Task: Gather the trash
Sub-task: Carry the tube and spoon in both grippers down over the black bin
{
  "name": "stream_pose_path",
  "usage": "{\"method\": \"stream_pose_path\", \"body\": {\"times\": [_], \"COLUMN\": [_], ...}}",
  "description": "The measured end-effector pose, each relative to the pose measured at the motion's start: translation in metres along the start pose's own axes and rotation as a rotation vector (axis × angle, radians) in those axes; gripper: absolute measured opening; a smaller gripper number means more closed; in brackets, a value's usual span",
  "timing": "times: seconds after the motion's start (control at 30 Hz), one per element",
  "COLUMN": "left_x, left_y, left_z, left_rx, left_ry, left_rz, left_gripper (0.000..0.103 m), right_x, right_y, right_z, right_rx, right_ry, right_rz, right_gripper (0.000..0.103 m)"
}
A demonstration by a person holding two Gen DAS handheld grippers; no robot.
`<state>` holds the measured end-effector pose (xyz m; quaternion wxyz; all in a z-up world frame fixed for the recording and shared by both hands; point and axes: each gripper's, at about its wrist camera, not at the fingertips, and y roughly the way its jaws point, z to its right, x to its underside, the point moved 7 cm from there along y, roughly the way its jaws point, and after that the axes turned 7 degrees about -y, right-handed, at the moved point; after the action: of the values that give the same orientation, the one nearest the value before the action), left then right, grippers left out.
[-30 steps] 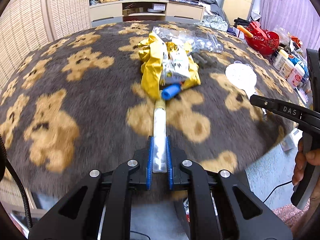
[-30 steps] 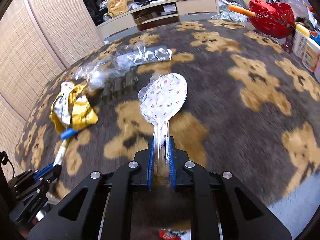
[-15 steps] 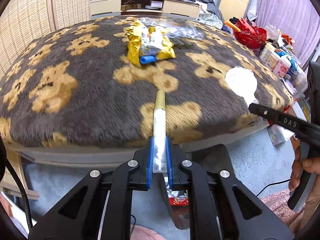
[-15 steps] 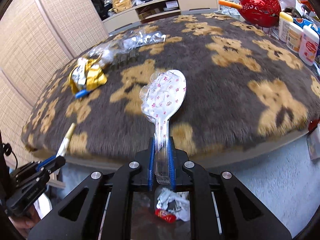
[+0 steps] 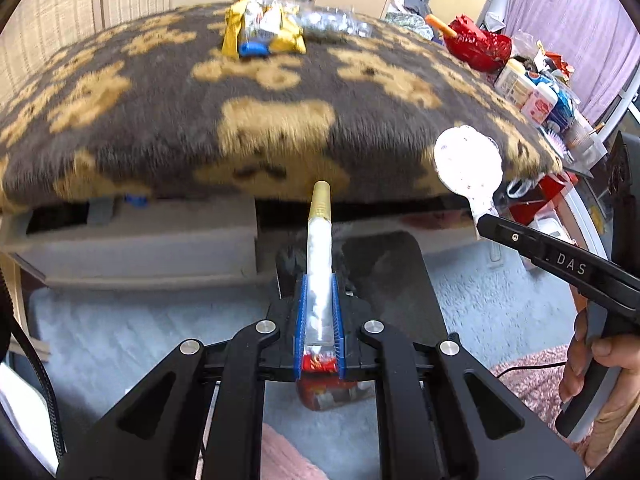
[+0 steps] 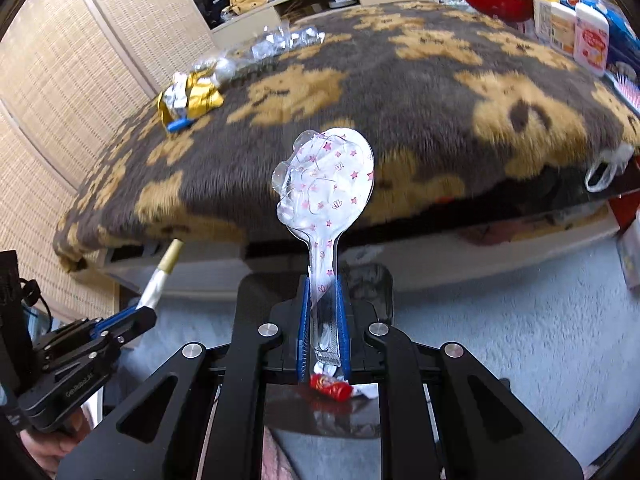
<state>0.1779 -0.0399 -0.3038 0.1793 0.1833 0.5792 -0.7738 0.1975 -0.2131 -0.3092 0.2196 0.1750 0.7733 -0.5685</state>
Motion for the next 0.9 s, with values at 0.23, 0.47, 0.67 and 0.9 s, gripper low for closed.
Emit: {"method": "stream_pose_path", "body": {"times": [0.23, 0.47, 0.67, 0.9], "left_x": [0.031, 0.061, 0.073, 0.074], "left_y": [0.015, 0.045, 0.065, 0.074], "left_z": [0.001, 0.011, 0.019, 0.023], "left_rx": [0.002, 0.004, 0.014, 0.033], "left_ry": [-0.015, -0.001, 0.004, 0.014], "left_rz": [-0.045, -0.116, -0.156, -0.176], "left_gripper": [0.01, 0.01, 0.01, 0.011], "right_x": [0.035, 0.057, 0.074, 0.07], "right_y": [0.015, 0.033, 0.056, 0.058], "right_z": [-0.001, 0.007, 0.01, 0.005], "right_rx": [-0.007, -0.018, -0.041, -0.046], "right_ry": [0.008, 0.043, 0.075, 0.072], "right_rz": [-0.073, -0.146, -0.219, -0.212], "right_gripper": [0.014, 0.014, 0.014, 0.017]}}
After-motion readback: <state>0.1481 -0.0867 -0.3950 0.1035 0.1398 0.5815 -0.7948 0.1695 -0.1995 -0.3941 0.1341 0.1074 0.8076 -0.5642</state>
